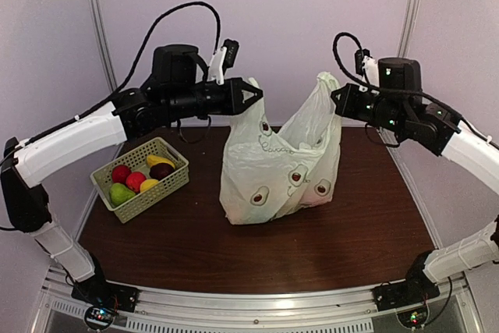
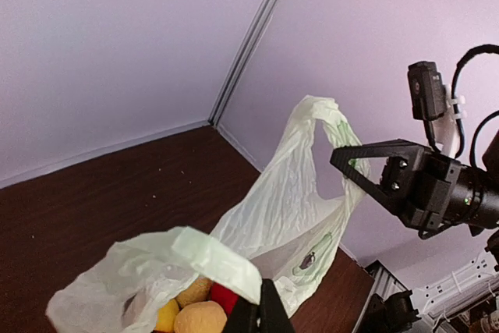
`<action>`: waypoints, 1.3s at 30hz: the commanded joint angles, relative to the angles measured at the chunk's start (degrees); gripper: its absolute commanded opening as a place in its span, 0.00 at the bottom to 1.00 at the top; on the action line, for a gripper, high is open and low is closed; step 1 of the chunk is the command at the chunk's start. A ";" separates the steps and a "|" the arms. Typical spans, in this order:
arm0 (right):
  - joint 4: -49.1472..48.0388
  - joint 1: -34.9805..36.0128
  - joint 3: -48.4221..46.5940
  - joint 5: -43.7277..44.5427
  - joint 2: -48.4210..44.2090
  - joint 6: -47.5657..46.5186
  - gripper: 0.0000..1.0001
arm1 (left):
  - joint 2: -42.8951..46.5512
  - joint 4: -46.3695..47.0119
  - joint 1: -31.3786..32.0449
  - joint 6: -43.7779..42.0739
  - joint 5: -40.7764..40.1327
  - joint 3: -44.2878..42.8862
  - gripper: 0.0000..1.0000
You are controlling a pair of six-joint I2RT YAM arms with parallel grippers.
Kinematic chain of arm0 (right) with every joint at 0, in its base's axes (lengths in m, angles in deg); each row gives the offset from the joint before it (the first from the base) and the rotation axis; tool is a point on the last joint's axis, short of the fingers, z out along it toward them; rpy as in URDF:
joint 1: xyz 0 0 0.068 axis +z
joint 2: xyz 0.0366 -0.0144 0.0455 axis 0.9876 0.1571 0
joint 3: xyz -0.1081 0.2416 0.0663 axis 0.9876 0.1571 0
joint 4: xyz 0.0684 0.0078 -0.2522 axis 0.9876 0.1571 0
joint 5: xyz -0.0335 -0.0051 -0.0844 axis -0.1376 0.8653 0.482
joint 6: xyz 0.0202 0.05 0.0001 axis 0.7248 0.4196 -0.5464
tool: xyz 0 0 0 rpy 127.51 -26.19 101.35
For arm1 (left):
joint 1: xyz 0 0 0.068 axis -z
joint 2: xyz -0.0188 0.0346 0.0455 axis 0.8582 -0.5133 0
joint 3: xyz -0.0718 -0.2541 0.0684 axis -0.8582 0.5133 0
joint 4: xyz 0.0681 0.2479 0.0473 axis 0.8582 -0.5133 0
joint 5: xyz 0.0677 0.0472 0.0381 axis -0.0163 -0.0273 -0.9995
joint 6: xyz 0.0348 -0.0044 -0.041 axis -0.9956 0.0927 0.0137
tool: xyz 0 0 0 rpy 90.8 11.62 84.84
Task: Untie the knot of the plastic bag and take out the fruit
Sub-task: Adjust the takeout bag at the center of the board, then open the bag opening for the takeout bag.
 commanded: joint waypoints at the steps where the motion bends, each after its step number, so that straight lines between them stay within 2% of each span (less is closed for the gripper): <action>1: 3.87 -2.49 -8.78 -1.32 1.05 -4.46 0.00 | 3.82 0.39 -3.19 -7.46 6.51 -3.65 0.00; 5: 4.75 -2.72 -5.26 1.56 -3.52 -4.56 0.00 | 8.22 2.12 -3.65 -10.29 12.65 0.69 0.00; 10: 4.09 -2.67 12.49 1.37 -13.07 2.20 0.00 | 11.65 7.46 -3.34 -6.81 20.50 13.50 0.00; 14: 5.02 -2.68 23.05 -0.15 -20.11 7.24 0.00 | 14.72 10.58 -1.07 -4.06 20.14 21.81 0.00; 17: 8.00 -2.63 25.60 -0.31 -22.88 8.38 0.00 | 16.64 12.62 0.73 -2.59 18.53 25.14 0.00; 20: 11.20 -2.63 24.57 -0.67 -23.03 7.23 0.00 | 17.88 12.78 2.12 -2.04 16.94 26.55 0.00; 21: 12.08 -2.67 23.65 -1.02 -22.65 6.30 0.03 | 18.17 12.96 2.70 -1.83 16.72 26.72 0.00; 23: 13.86 -2.63 21.06 -1.52 -21.99 4.44 0.22 | 18.35 13.18 3.49 -1.58 16.08 26.84 0.00; 25: 15.81 -2.63 17.28 -1.18 -21.77 2.73 0.52 | 18.72 13.27 4.29 -1.46 15.11 26.91 0.00; 26: 16.60 -2.65 15.74 -1.35 -21.81 1.82 0.60 | 18.96 13.47 4.65 -1.40 14.68 27.05 0.00; 27: 16.82 -2.68 14.09 -2.05 -21.89 0.93 0.65 | 19.25 13.85 4.94 -1.31 14.22 27.28 0.00; 30: 17.05 -2.59 9.49 -8.12 -21.26 -2.45 0.71 | 20.39 15.30 5.37 -0.86 13.59 28.44 0.00; 33: 17.70 -2.14 5.58 -14.80 -19.49 -5.28 0.71 | 20.91 15.11 5.40 -0.60 13.35 28.86 0.00; 39: 16.52 1.98 -0.09 -22.74 -15.95 -9.27 0.62 | 21.00 14.57 5.44 -0.38 13.16 29.04 0.00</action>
